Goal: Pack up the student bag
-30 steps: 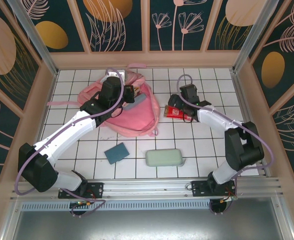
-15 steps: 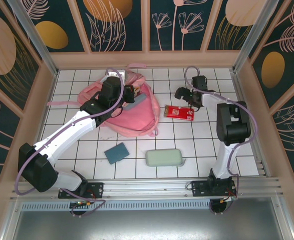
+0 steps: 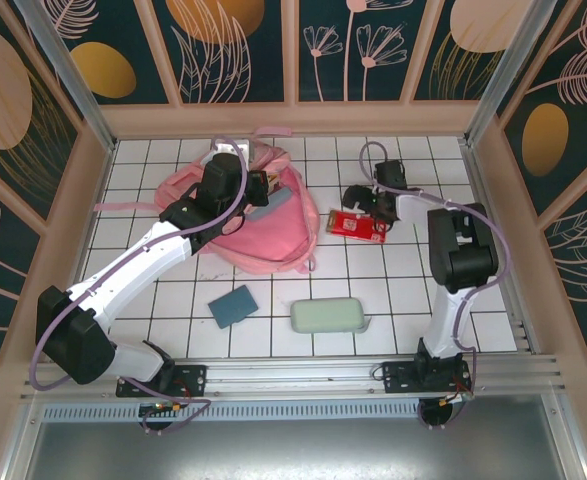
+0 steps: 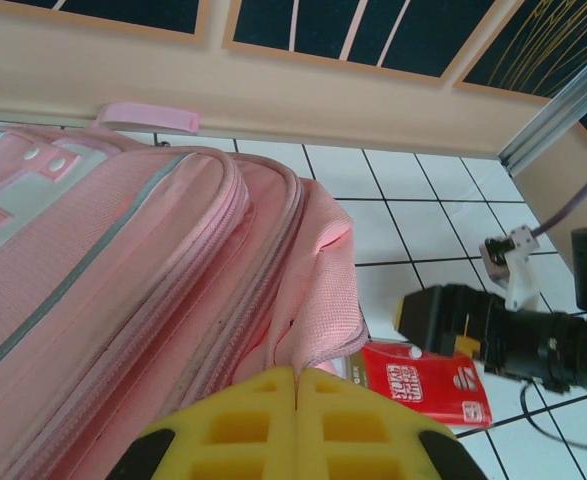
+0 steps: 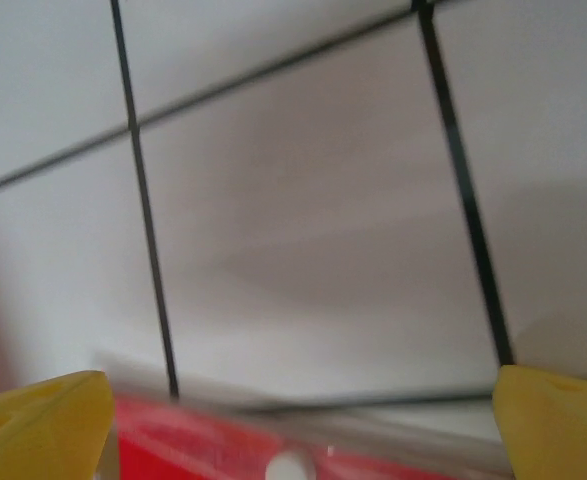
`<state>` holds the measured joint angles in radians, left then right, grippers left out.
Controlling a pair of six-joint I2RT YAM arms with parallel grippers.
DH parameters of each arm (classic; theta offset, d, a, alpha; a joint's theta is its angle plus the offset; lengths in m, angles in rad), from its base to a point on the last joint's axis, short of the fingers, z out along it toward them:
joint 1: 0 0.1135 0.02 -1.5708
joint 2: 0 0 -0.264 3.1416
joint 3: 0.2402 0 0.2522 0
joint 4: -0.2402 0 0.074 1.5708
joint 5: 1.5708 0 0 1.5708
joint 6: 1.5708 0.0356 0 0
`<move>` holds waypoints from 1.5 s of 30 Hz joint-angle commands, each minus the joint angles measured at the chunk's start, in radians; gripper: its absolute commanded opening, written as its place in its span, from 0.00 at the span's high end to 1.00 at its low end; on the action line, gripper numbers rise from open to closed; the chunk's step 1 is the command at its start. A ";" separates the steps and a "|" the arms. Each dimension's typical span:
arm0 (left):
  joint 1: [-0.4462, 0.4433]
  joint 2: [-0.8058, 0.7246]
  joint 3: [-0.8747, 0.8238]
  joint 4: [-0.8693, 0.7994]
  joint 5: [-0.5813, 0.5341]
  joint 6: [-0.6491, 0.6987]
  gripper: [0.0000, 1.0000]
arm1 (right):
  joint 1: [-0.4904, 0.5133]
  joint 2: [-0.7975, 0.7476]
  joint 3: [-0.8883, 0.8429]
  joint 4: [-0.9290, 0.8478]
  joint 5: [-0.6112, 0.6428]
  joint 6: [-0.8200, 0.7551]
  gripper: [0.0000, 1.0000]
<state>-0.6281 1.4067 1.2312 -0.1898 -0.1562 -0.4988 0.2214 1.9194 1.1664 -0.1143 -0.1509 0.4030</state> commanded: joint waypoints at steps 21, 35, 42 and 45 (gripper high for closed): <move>0.005 -0.019 0.000 0.085 0.000 0.011 1.00 | 0.141 -0.220 -0.251 -0.060 0.035 0.030 0.24; 0.005 -0.024 -0.001 0.087 -0.001 0.012 1.00 | 0.102 -0.339 -0.306 -0.068 0.056 0.016 0.28; 0.005 -0.024 -0.001 0.087 -0.001 0.013 1.00 | 0.119 -0.270 -0.325 -0.065 0.049 0.010 0.33; 0.005 -0.023 -0.001 0.087 -0.001 0.013 1.00 | 0.131 -0.261 -0.342 -0.060 0.063 0.016 0.36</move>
<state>-0.6281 1.4071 1.2293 -0.1864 -0.1566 -0.4988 0.3397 1.6432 0.8459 -0.1635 -0.1146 0.4244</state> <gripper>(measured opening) 0.062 0.643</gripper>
